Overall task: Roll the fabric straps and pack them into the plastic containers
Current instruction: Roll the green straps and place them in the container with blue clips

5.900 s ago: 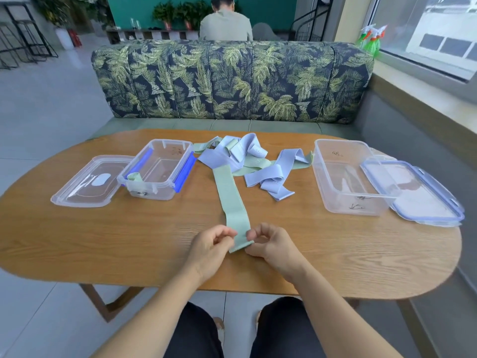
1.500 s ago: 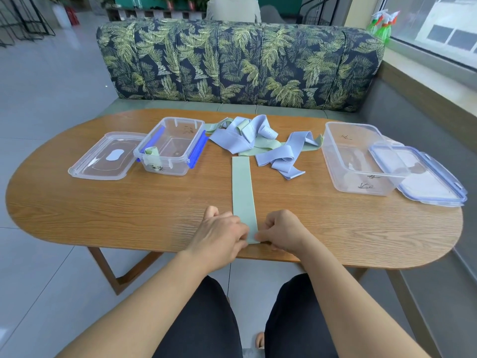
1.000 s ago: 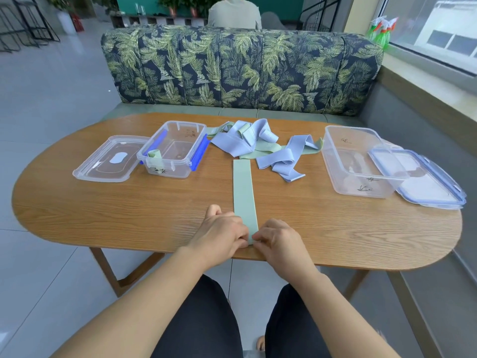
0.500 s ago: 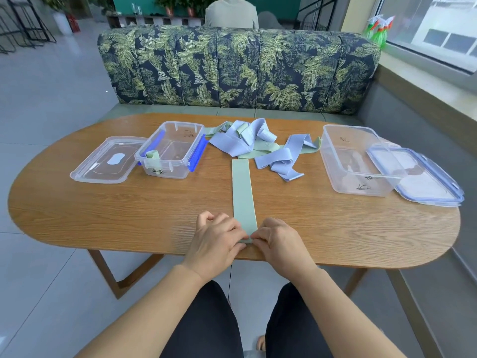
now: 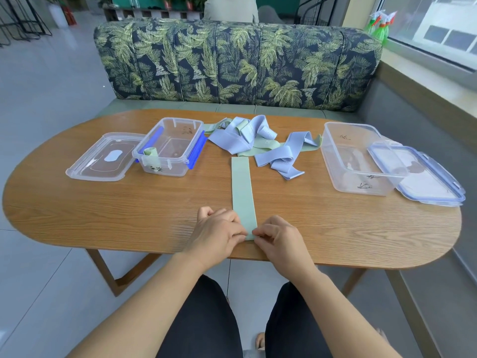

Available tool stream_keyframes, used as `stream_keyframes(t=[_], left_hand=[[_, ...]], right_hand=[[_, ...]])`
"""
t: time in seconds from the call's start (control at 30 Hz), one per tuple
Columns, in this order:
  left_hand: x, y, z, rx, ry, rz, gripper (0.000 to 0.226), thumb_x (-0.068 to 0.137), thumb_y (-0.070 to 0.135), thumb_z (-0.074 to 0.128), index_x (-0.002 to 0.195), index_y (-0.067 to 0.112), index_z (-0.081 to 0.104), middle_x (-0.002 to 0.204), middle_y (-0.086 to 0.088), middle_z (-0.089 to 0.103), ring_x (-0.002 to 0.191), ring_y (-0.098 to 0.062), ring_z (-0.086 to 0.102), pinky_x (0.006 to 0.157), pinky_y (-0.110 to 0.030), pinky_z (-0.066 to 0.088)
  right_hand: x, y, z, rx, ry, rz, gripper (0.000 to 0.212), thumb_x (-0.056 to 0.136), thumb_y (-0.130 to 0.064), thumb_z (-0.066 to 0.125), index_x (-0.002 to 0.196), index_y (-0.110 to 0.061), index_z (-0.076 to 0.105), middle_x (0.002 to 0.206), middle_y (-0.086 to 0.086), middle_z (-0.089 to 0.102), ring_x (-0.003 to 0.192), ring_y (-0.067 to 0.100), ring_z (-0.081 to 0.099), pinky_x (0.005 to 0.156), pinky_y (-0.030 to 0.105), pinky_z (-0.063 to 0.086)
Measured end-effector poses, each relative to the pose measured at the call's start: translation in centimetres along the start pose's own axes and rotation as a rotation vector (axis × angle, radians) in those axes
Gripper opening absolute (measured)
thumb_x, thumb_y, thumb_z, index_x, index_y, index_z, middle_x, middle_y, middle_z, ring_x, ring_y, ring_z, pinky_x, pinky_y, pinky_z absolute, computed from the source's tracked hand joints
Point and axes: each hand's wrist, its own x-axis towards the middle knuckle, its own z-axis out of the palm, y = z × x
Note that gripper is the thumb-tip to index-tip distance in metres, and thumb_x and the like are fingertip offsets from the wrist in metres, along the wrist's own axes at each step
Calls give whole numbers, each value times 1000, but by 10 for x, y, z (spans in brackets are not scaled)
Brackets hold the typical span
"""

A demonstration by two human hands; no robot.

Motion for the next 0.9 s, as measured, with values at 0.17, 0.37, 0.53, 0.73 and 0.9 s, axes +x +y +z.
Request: stream_keyframes(t=[0.17, 0.37, 0.53, 0.73, 0.9], left_hand=[[0, 0, -3, -7, -68, -30, 18, 94, 38, 58, 104, 33, 73, 92, 14, 59, 89, -2, 38, 89, -31, 20], [-14, 3, 4, -107, 79, -179, 22, 82, 39, 72, 103, 34, 67, 99, 22, 57, 98, 4, 52, 91, -27, 18], [-12, 7, 6, -103, 34, -240, 8, 88, 35, 67, 95, 35, 69, 94, 21, 60, 99, 3, 50, 91, -30, 20], [-7, 6, 4, -63, -4, -264, 13, 91, 41, 60, 97, 36, 71, 95, 23, 58, 98, 6, 44, 85, -26, 13], [-4, 6, 4, -45, 9, -266, 16, 92, 40, 59, 96, 33, 73, 92, 17, 56, 90, 6, 43, 83, -26, 13]], right_hand=[[6, 0, 0, -88, -17, -10, 12, 87, -14, 69, 97, -11, 75, 90, -4, 60, 83, 13, 57, 73, 29, 49], [13, 0, -3, -115, -73, 2, 14, 89, -15, 66, 99, -11, 75, 94, -1, 62, 85, 16, 58, 75, 30, 48], [18, -1, -6, -116, -120, 31, 15, 89, -16, 64, 99, -13, 75, 93, -3, 61, 87, 16, 58, 77, 31, 48], [20, -1, -6, -57, -85, 78, 18, 90, -14, 64, 105, -15, 74, 94, -6, 61, 85, 9, 56, 77, 21, 45], [11, -3, -1, -47, -11, 34, 16, 88, -14, 67, 102, -14, 75, 90, -11, 55, 81, 5, 53, 72, 18, 43]])
